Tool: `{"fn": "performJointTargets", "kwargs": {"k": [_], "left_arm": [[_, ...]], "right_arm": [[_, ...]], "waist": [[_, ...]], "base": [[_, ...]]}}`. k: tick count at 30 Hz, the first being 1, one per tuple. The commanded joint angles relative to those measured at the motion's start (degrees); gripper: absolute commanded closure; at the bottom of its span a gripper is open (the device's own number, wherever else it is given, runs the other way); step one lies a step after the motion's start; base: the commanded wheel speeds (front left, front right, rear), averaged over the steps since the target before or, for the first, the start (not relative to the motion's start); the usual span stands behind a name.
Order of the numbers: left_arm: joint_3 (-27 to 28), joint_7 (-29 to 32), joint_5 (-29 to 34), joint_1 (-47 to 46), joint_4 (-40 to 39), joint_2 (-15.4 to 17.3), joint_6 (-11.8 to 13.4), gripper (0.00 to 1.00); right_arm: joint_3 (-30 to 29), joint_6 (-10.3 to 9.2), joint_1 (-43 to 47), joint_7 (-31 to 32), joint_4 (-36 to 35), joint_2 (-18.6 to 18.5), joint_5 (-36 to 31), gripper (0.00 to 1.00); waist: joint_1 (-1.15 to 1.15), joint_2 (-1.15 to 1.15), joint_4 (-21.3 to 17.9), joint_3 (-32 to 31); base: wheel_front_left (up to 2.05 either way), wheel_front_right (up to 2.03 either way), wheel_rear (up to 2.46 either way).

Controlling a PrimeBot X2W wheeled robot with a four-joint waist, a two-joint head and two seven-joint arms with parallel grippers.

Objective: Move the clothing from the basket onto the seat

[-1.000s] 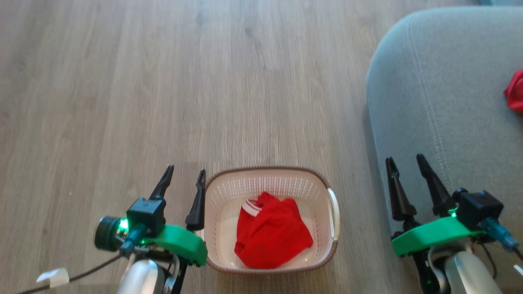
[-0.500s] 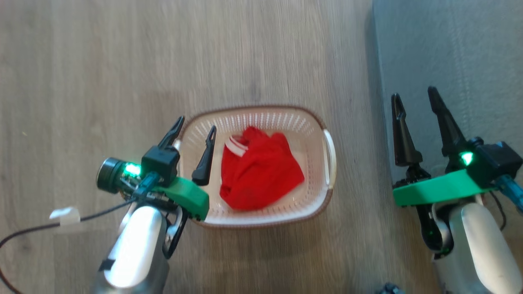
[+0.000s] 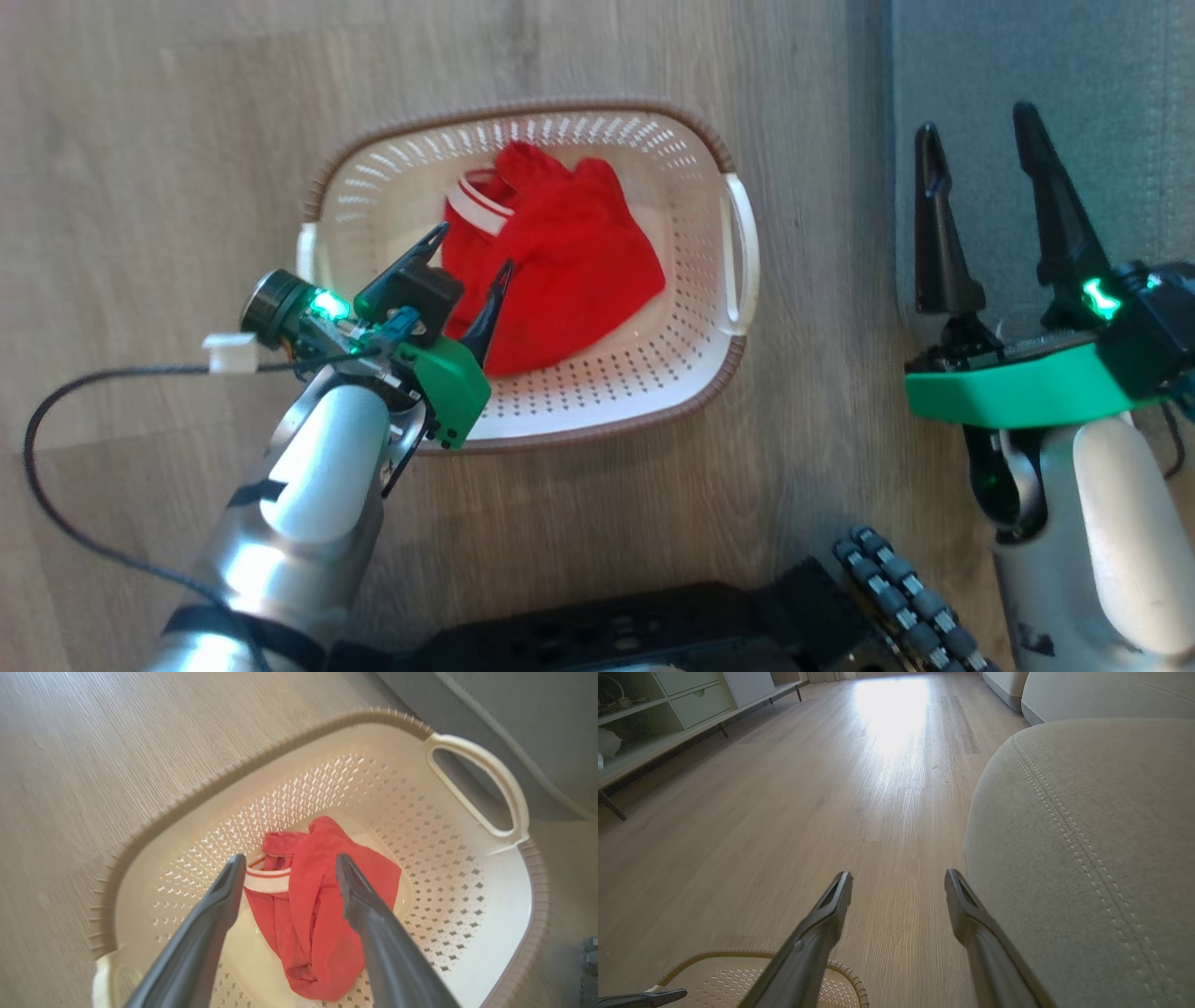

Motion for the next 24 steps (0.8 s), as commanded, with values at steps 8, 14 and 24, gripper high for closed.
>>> {"fn": "performJointTargets", "kwargs": {"k": [8,14,24], "left_arm": [[-2.41,-0.29,1.40,-6.94,14.45,0.44,0.29,0.00],[-2.41,0.88,0.77,-13.84,26.02,0.22,0.70,0.00],[-4.35,9.88,2.20,-19.23,32.02,2.59,2.86,0.00]], "right_arm": [[4.39,-0.01,-0.66,-0.37,-3.00,0.87,2.03,0.00],[6.68,-0.01,-1.36,-0.37,-4.26,0.88,4.83,0.00],[9.80,-0.01,-1.43,-0.37,-5.99,0.89,7.68,0.00]], "waist": [[-0.02,0.00,-5.43,5.55],[-0.02,0.00,-9.04,8.33],[-0.02,0.00,-13.32,11.46]], "base": [[0.00,0.00,0.00],[0.00,0.00,0.00],[0.00,0.00,0.00]]}}
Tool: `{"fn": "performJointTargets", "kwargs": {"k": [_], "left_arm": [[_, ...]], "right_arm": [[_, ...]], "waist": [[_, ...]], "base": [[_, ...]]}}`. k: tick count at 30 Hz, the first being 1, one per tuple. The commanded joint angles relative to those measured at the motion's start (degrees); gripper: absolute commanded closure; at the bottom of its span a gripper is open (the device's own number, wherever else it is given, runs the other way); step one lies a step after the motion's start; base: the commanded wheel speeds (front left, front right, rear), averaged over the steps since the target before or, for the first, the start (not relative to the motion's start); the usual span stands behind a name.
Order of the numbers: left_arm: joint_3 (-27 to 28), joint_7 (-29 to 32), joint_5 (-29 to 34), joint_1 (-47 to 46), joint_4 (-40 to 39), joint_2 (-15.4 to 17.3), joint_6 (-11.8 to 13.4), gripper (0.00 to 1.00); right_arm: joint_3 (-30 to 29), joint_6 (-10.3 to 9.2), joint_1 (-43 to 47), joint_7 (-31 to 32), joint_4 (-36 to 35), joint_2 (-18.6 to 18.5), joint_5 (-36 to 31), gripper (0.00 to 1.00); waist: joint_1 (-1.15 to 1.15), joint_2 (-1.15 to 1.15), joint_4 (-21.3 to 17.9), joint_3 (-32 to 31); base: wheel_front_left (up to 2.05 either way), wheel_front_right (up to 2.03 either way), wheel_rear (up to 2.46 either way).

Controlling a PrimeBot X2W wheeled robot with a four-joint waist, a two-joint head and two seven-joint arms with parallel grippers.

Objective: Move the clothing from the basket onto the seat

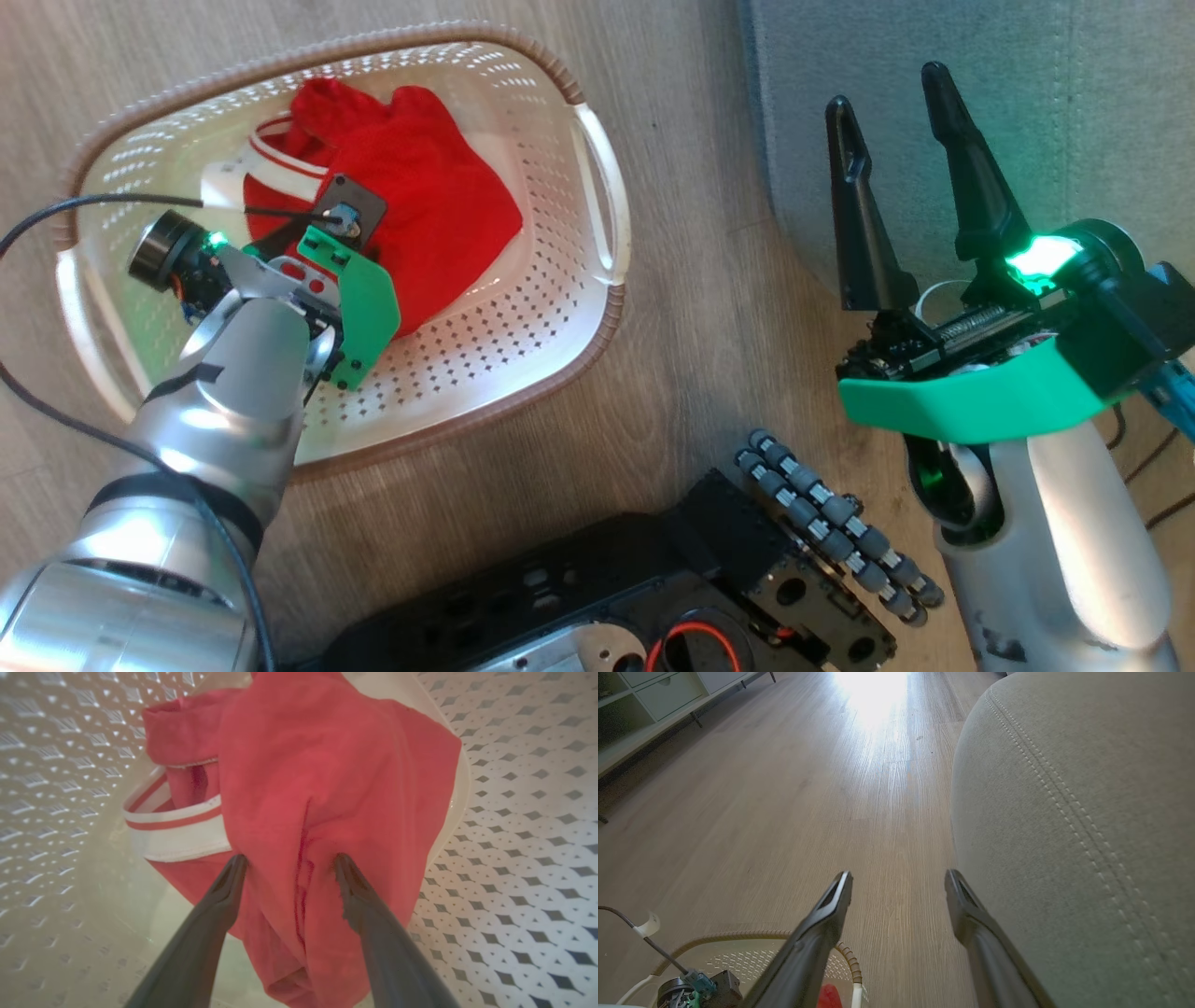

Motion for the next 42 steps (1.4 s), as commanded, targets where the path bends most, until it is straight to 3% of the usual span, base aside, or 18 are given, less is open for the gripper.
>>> {"fn": "performJointTargets", "kwargs": {"k": [1,10,21,22,24,25,42], "left_arm": [[0.56,0.95,-0.44,1.07,-0.05,0.96,0.64,0.00],[2.55,9.33,-3.10,0.36,0.45,1.31,5.26,0.00],[0.53,13.50,-2.87,-0.72,0.53,1.00,4.32,0.00],[0.57,13.47,-3.15,-0.81,0.53,0.87,3.94,0.21],[0.81,12.67,-3.81,-1.10,0.53,0.75,3.38,0.89],[0.78,12.30,-3.92,-1.23,0.53,0.90,3.37,1.00],[-0.43,9.97,-5.59,-0.33,0.54,2.18,1.83,1.00]], "right_arm": [[1.18,-0.01,1.69,-0.37,-2.03,0.29,0.38,0.00],[1.41,-0.01,3.15,-0.37,-3.88,0.29,0.56,0.00],[1.17,-0.01,3.76,-0.37,-4.81,0.29,1.19,0.00],[1.13,-0.01,3.77,-0.37,-4.88,0.29,1.23,0.00],[1.06,-0.01,3.77,-0.37,-4.92,0.29,1.17,0.00],[1.02,-0.01,3.72,-0.37,-4.90,0.29,1.10,0.00],[1.14,-0.01,-1.09,-0.37,-3.26,0.29,1.46,0.00]], "waist": [[0.00,0.00,-0.56,0.50],[0.00,0.00,-0.90,1.52],[0.00,0.00,-0.87,2.39],[0.00,0.00,-0.82,2.45],[0.00,0.00,-0.72,2.59],[0.00,0.00,-0.68,2.64],[0.00,0.00,-1.14,0.00]], "base": [[0.00,0.00,0.00],[0.00,0.00,0.00],[0.00,0.00,0.00],[0.00,0.00,0.00],[0.00,0.00,0.00],[0.00,0.00,0.00],[0.00,0.00,0.00]]}}
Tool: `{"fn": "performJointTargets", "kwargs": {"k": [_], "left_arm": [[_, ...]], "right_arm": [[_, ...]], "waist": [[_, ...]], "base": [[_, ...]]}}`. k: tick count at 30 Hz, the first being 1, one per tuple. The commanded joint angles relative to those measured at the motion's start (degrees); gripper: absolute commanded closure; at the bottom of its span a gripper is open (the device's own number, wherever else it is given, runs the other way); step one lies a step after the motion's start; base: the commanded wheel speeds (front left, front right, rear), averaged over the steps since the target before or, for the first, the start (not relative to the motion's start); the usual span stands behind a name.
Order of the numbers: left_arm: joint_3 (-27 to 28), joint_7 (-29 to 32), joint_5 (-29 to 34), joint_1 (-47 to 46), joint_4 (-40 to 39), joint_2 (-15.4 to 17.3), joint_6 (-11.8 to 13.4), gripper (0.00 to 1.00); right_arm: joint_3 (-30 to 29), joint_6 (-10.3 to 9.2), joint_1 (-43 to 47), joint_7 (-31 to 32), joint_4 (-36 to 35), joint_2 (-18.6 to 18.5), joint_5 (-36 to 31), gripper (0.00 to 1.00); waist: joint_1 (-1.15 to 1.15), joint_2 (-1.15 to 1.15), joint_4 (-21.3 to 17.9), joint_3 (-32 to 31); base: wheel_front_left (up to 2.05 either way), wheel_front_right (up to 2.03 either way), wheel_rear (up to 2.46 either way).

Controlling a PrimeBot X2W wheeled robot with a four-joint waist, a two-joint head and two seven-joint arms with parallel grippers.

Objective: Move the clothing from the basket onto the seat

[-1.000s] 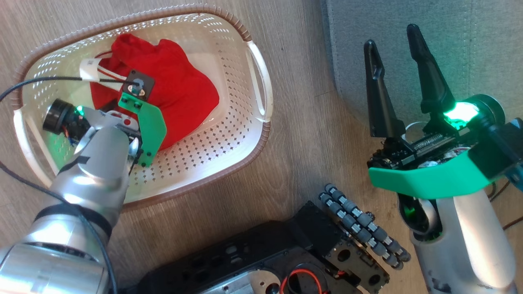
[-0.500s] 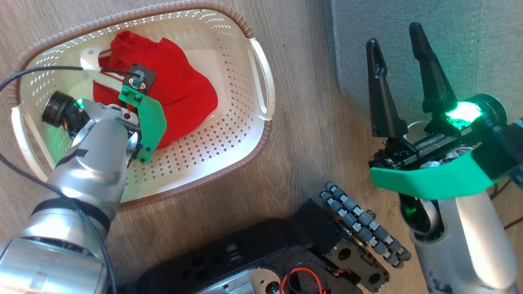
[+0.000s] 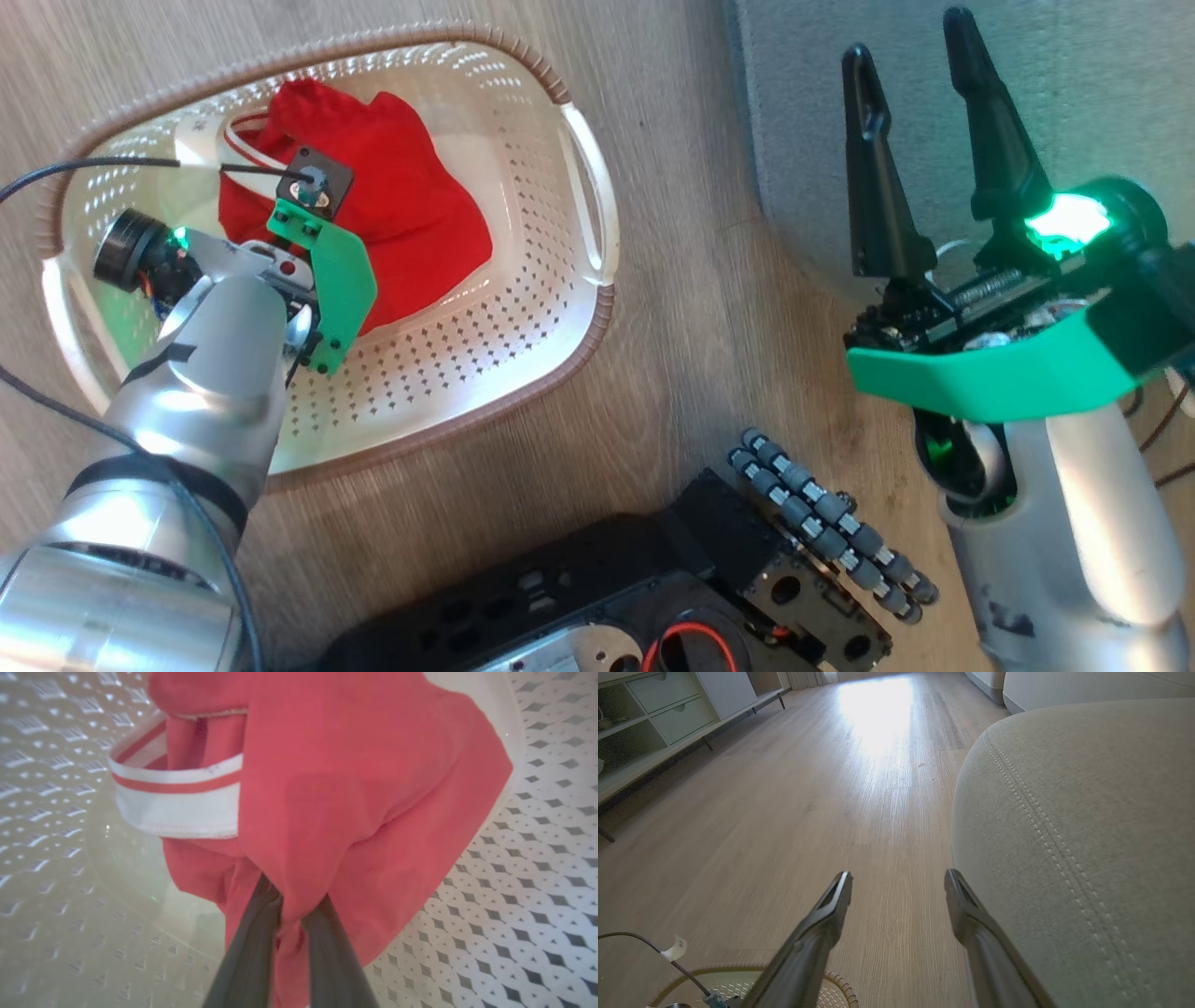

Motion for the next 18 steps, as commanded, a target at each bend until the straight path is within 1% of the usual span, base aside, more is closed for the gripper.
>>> {"fn": "performJointTargets", "kwargs": {"k": [1,9,10,11,15,18], "left_arm": [[0.66,-0.89,-0.48,2.20,-0.53,1.17,-0.43,1.00],[-0.33,-5.34,-1.78,5.73,-0.53,-1.58,-1.38,1.00],[-0.73,-6.94,-2.11,6.65,-0.53,-2.26,-1.35,1.00],[-0.86,-7.90,-2.39,7.08,-0.57,-2.53,-1.39,1.00],[-1.35,-11.71,-3.87,8.90,-1.03,-3.11,-1.80,1.00],[-2.15,-14.07,-6.21,11.02,-2.94,-3.19,-2.84,1.00]], "right_arm": [[1.18,-0.01,1.24,-0.37,-1.18,0.27,0.33,0.00],[-0.46,-0.01,0.71,-0.37,1.56,0.27,-1.22,0.00],[-0.83,-0.01,0.88,-0.37,2.17,0.27,-1.80,0.00],[-1.00,-0.01,0.96,-0.37,2.47,0.27,-2.22,0.00],[-1.92,-0.01,1.45,-0.37,3.49,0.27,-3.58,0.00],[-2.49,-0.01,2.28,-0.37,4.25,0.27,-4.33,0.00]], "waist": [[0.00,0.00,-0.16,-0.95],[0.00,0.00,2.69,-9.52],[0.00,0.00,3.56,-12.18],[0.00,0.00,4.01,-13.46],[0.00,0.00,5.94,-18.59],[0.00,0.00,7.28,-22.42]], "base": [[0.00,0.00,0.00],[0.00,0.00,0.00],[0.00,0.00,0.00],[0.00,0.00,0.00],[0.00,0.00,0.00],[0.00,0.00,0.00]]}}
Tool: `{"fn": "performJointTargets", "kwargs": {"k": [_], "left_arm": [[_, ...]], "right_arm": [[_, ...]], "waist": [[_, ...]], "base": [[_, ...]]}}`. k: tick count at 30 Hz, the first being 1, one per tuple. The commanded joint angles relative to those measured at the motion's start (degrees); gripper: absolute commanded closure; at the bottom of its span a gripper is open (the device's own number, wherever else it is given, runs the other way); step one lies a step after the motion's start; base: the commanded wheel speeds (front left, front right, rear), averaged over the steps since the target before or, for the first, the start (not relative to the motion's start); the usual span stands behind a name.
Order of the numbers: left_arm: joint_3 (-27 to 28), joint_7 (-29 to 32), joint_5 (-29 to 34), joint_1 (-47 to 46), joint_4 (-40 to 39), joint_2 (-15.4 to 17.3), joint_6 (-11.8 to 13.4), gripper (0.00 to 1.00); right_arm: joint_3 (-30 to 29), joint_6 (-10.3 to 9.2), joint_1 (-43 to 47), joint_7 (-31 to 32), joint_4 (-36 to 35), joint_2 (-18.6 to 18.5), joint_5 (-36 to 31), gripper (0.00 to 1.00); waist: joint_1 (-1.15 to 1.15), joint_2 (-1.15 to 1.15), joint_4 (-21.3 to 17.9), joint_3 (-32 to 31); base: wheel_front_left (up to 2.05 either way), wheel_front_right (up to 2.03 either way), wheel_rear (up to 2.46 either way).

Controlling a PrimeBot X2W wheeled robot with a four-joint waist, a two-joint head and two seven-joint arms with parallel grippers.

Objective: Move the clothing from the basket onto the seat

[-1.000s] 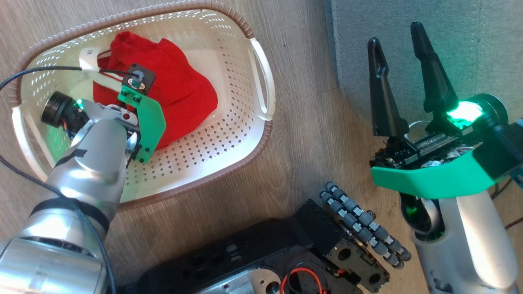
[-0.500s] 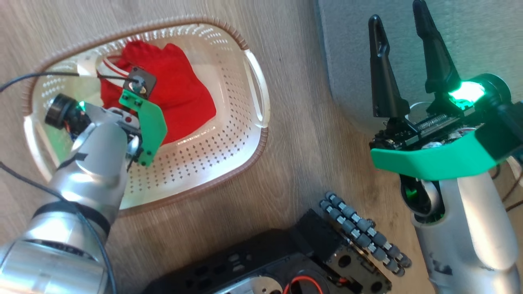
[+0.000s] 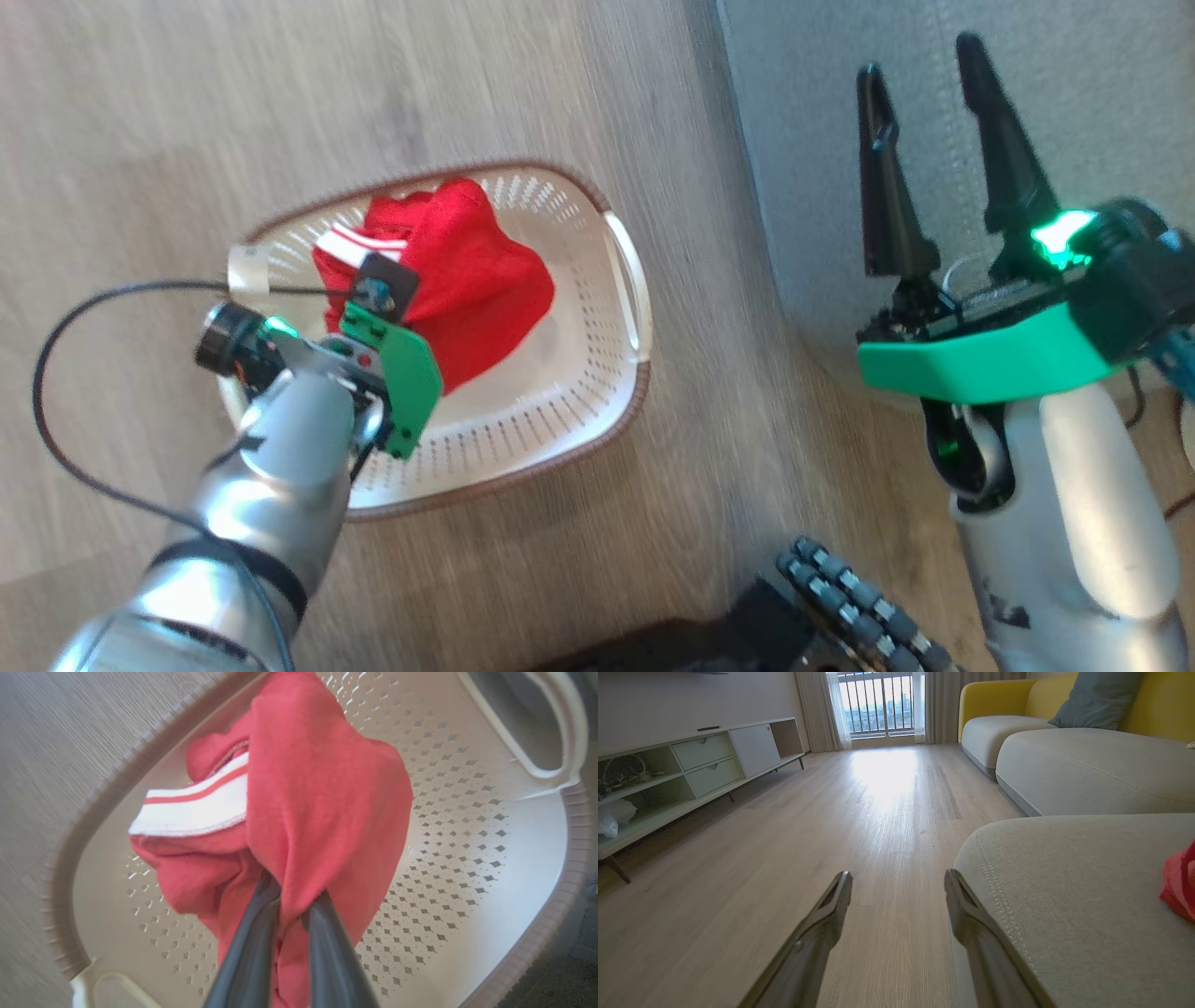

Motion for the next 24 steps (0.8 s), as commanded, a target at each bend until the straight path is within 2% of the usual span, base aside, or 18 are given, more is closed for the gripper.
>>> {"fn": "performJointTargets", "kwargs": {"k": [1,6,10,15,19,24], "left_arm": [[-0.05,-1.45,-1.29,2.46,-2.00,0.39,-0.52,1.00],[-1.99,-4.35,-6.16,5.38,-6.16,0.37,-0.65,1.00],[-3.35,-6.65,-11.80,7.76,-10.76,0.37,0.61,1.00],[-5.00,-7.29,-14.34,9.03,-17.97,0.36,2.14,1.00],[-2.04,-7.31,-13.26,10.89,-26.63,0.36,4.05,1.00],[3.33,-7.32,-10.52,15.09,-37.33,0.94,4.97,1.00]], "right_arm": [[0.35,-0.01,2.54,-0.37,-1.19,0.27,-0.49,0.00],[-0.46,-0.01,4.17,-0.37,-0.11,0.27,-1.12,0.00],[-0.88,-0.01,5.72,-0.37,0.74,0.27,-1.72,0.00],[-1.33,-0.01,7.17,-0.37,1.65,0.27,-2.55,0.00],[-0.96,-0.01,8.20,-0.37,2.42,0.27,-3.16,0.00],[-0.19,-0.01,9.85,-0.37,3.49,0.23,-3.26,0.00]], "waist": [[0.00,0.00,3.00,-5.61],[0.00,0.00,4.83,-10.29],[0.00,0.00,6.55,-14.71],[0.00,0.00,8.54,-19.53],[0.00,0.00,9.70,-22.94],[0.00,0.00,10.51,-26.65]], "base": [[0.00,0.00,0.00],[0.00,0.00,0.00],[0.00,0.00,0.00],[0.00,0.00,0.00],[0.00,0.00,0.00],[0.00,0.00,0.00]]}}
